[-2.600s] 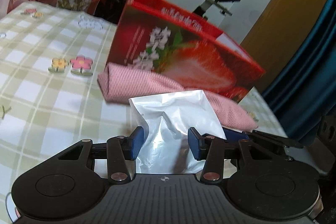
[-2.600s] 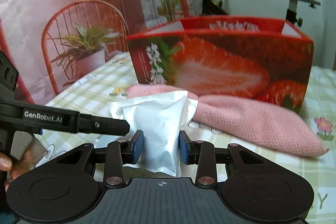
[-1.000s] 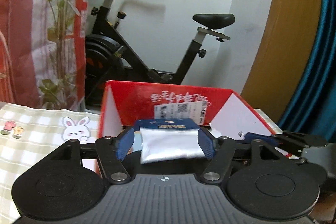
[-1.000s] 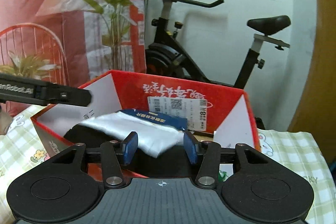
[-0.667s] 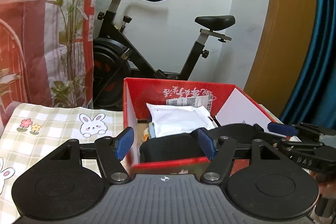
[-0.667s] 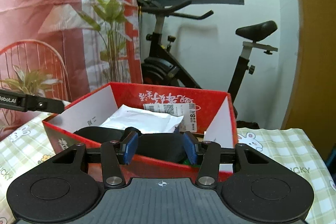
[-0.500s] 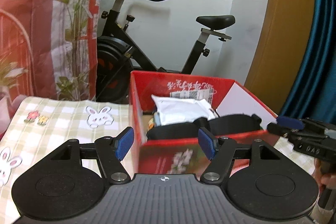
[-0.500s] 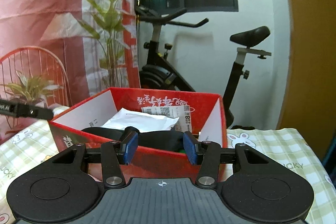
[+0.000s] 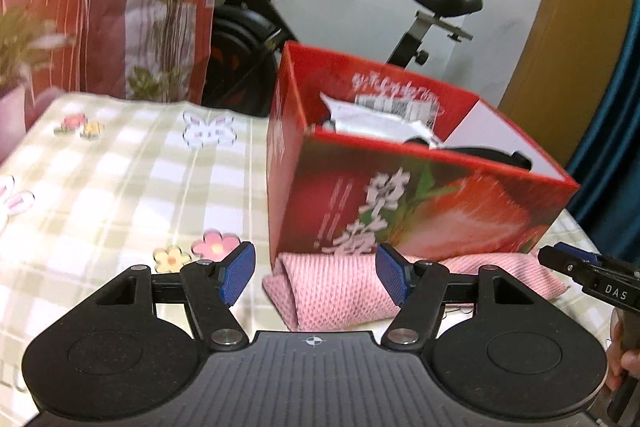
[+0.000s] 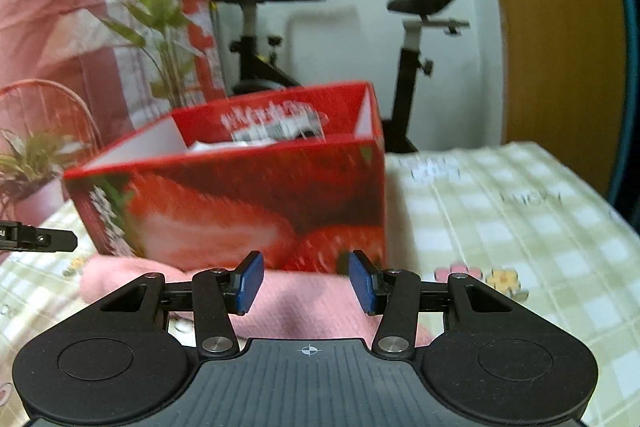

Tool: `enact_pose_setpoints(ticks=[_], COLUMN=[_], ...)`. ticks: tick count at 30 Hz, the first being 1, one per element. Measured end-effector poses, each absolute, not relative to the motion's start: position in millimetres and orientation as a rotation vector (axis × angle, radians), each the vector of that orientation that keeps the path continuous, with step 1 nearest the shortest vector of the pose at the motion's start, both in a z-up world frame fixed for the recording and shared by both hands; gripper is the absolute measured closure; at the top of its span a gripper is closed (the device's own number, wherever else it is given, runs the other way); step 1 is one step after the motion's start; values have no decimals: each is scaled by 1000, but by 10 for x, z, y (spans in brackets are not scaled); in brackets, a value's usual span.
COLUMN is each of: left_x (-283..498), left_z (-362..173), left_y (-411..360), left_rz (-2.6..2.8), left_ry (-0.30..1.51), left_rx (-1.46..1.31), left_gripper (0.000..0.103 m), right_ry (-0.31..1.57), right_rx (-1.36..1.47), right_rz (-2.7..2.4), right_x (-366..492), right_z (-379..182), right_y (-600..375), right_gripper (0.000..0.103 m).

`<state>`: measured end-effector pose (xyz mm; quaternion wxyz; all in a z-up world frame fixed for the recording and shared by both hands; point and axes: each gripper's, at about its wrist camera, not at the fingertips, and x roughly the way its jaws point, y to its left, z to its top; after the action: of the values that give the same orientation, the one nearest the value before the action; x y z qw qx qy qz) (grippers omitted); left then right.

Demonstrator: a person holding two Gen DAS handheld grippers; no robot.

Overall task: Organize soft objects
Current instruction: 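Move both grippers down to the pink knit cloth, then close both grippers on the middle of the pink cloth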

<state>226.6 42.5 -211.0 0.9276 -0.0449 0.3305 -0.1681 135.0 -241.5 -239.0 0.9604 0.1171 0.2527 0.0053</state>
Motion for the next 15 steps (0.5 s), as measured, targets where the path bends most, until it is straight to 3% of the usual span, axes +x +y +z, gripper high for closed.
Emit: enact_pose_setpoints(ticks=[6, 11, 15], left_x=[2369, 2404, 2412], left_z=[-2331, -2444, -2514], left_y=[343, 218, 140], left_rz=[-322, -332, -341], left_ry=[719, 748, 762], left_rx=[-116, -98, -99], left_gripper=[35, 35, 35], right_ry=[574, 615, 638], right_rx=[296, 329, 318], right_rz=[-15, -20, -23], right_x=[1476, 1577, 1666], right_z=[-2576, -2659, -2695], right_y=[-2396, -2360, -2307], right_gripper=[57, 42, 39])
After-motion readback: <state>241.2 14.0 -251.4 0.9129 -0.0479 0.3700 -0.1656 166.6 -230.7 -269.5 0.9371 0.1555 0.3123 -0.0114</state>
